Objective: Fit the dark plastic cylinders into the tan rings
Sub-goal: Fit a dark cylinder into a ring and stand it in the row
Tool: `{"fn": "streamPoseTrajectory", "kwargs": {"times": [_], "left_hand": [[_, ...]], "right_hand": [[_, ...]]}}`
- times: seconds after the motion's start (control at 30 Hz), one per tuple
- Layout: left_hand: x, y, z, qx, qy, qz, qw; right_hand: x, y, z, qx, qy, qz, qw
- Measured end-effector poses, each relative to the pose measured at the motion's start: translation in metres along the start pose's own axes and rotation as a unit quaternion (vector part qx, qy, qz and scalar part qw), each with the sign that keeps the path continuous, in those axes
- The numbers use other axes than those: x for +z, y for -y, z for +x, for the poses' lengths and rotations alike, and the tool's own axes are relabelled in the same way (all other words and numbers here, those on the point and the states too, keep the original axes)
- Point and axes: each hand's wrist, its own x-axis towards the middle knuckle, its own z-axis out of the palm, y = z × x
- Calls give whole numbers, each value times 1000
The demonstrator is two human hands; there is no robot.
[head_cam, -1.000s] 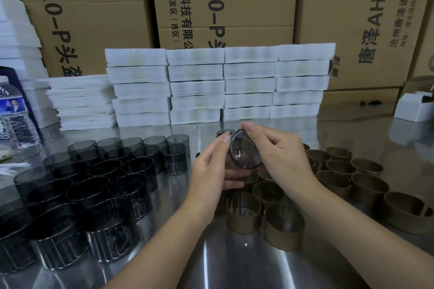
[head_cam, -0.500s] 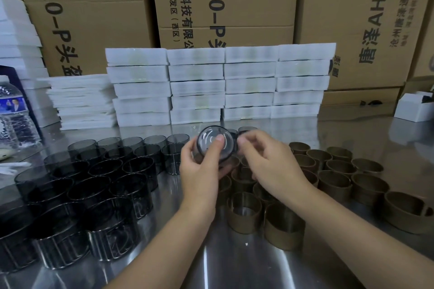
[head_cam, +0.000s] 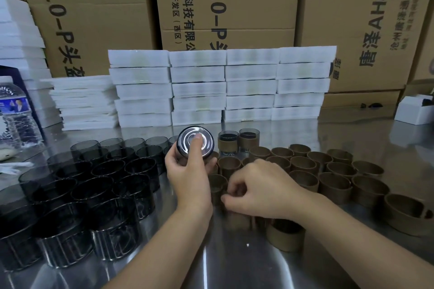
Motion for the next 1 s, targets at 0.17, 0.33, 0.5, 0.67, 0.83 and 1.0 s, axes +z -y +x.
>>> {"fn": "streamPoseTrajectory", "kwargs": {"times": [0.17, 0.33, 0.5, 0.67, 0.83, 1.0], "left_hand": [[-2, -4, 7, -35, -26, -55, 998], [-2, -3, 6, -49, 6, -60, 997], [-3, -2, 1, -61, 57, -48, 995], [-2, 1, -3, -45, 128, 16, 991], [0, 3, -11, -62, 169, 39, 983], [1, 3, -13, -81, 217, 62, 971]], "right_hand": [[-3, -7, 3, 51, -165, 94, 980], [0, -12, 4, 84, -271, 209, 936], [1, -13, 5, 62, -318, 230, 918], [4, -15, 6, 32, -335, 220, 916], [5, -15, 4, -16, -350, 186, 918], [5, -9, 3, -85, -351, 82, 929]]}}
